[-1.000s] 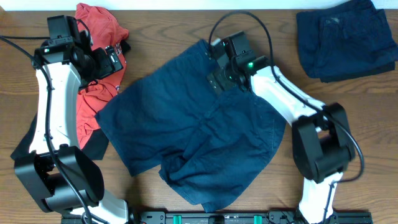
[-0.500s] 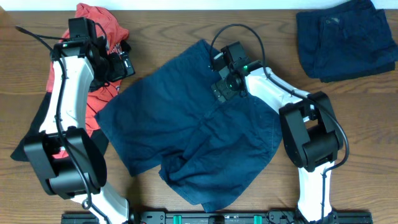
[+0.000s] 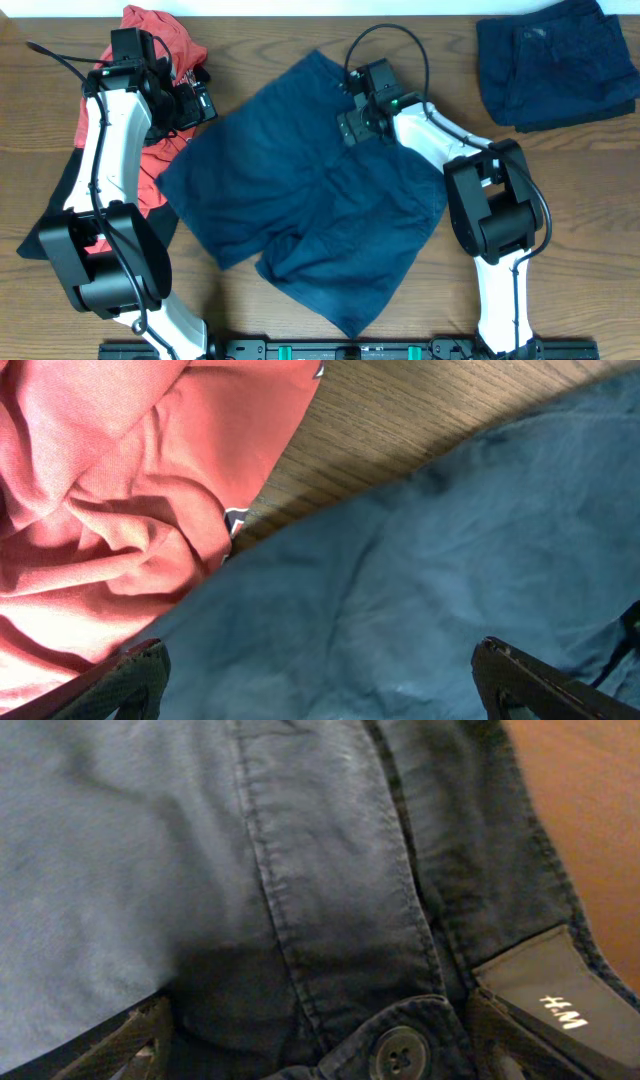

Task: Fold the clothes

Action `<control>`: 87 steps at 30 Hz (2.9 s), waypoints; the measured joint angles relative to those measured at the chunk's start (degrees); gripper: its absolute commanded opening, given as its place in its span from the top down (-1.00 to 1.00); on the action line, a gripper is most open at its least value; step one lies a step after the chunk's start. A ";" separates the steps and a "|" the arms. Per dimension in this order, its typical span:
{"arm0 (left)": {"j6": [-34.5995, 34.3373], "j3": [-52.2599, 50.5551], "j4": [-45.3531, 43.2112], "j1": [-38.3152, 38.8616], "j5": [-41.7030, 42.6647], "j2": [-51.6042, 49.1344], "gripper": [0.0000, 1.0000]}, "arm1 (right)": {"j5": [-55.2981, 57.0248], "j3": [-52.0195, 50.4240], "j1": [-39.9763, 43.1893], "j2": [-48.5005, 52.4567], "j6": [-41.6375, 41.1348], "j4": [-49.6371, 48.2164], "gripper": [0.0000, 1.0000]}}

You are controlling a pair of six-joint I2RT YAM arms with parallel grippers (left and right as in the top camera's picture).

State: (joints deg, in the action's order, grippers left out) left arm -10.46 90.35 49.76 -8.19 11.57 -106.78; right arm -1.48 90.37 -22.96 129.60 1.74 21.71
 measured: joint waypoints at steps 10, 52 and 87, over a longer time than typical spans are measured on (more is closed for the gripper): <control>0.00 0.00 -0.09 0.00 0.00 0.00 -0.96 | 4.61 2.19 11.21 1.90 -9.25 -1.18 -0.75; 16.39 -17.92 -12.74 11.74 11.76 -0.07 0.28 | -4.37 52.19 13.51 11.13 -10.45 55.12 -0.89; 12.15 -16.59 -15.02 0.09 8.79 9.73 -0.96 | -0.48 52.19 13.51 -1.01 -10.58 65.40 -0.59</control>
State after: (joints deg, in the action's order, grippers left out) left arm 1.69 73.76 34.74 -8.10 20.36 -97.06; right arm -1.96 142.56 -9.45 128.60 -8.84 87.11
